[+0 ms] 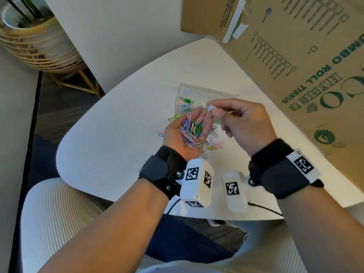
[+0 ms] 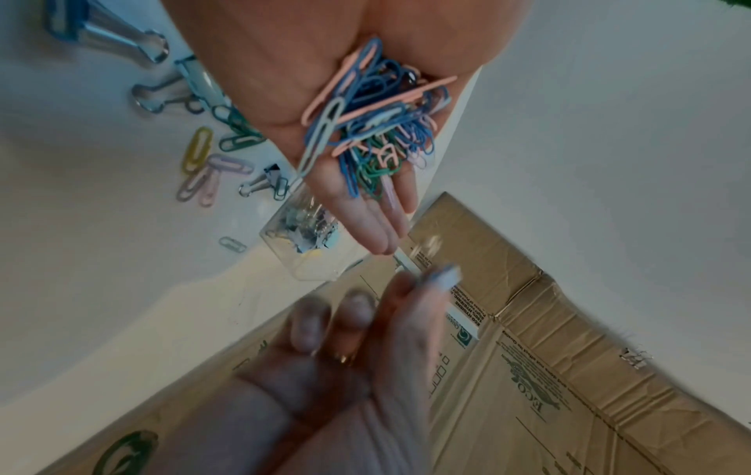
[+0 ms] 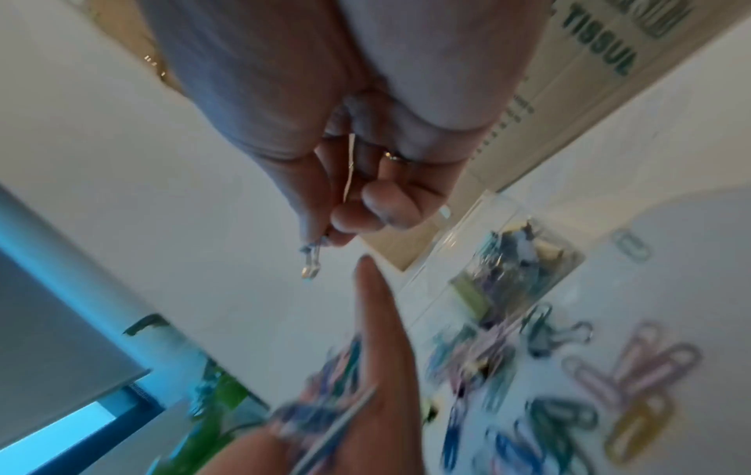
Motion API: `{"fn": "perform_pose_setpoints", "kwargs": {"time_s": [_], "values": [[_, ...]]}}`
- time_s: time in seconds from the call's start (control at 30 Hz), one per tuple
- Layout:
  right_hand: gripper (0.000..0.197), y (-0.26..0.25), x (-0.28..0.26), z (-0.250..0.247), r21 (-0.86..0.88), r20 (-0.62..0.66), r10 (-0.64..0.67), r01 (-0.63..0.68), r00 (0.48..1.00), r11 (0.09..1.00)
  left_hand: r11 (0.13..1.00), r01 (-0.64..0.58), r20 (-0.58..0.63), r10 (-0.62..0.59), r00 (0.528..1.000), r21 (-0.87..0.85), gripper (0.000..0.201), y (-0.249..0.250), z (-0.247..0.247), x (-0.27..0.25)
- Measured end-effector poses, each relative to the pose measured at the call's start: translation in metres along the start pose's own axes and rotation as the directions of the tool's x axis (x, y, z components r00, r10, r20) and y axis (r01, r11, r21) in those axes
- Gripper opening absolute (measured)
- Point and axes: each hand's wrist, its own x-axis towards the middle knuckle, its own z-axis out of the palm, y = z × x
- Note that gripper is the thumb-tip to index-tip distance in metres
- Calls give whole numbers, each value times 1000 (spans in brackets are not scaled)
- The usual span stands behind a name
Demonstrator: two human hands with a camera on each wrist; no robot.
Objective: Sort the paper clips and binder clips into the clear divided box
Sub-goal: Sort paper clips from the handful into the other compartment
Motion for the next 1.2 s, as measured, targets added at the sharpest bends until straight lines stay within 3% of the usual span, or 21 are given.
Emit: {"fn": "perform_pose_setpoints", "kwargs": {"time_s": [0.1, 0.23, 0.37, 0.57, 0.7, 0.87, 0.97, 1.1, 1.2], "values": [[14, 9, 19, -15, -130, -153, 9, -29, 988, 991, 1000, -14, -32, 14, 999, -9, 36, 0, -5, 0], [4, 18, 41, -26, -254, -194, 44, -94, 980, 963, 1000, -11, -25, 11, 1000, 6, 30, -3, -4, -3], [19, 10, 38, -25, -507, -104, 14, -65, 994, 859, 1000, -12, -22, 12, 1000, 0, 33, 0, -2, -3], [5, -7, 2, 0, -404, 168, -69, 133, 983, 905, 999, 3, -5, -3, 1000, 44, 34, 2, -1, -4], [4, -15, -8, -2, -443, 181, -135, 203, 974, 873, 1000, 15, -2, -15, 1000, -3, 35, 2, -1, -4], [32, -14, -13, 3, -614, 263, 48, 129, 963, 779, 1000, 3, -16, -3, 1000, -4, 35, 2, 2, -1], [46, -16, -19, 12, -652, 251, 101, 91, 963, 753, 1000, -27, -37, 27, 999, -5, 34, -1, 4, 1], [43, -13, -21, 25, -723, 227, 96, 101, 969, 683, 998, -45, -14, 44, 999, -36, 33, -7, 0, 1], [42, -10, -22, 32, -721, 224, 74, 114, 972, 684, 993, -71, 8, 72, 997, -97, 32, -5, -2, 3]]}}
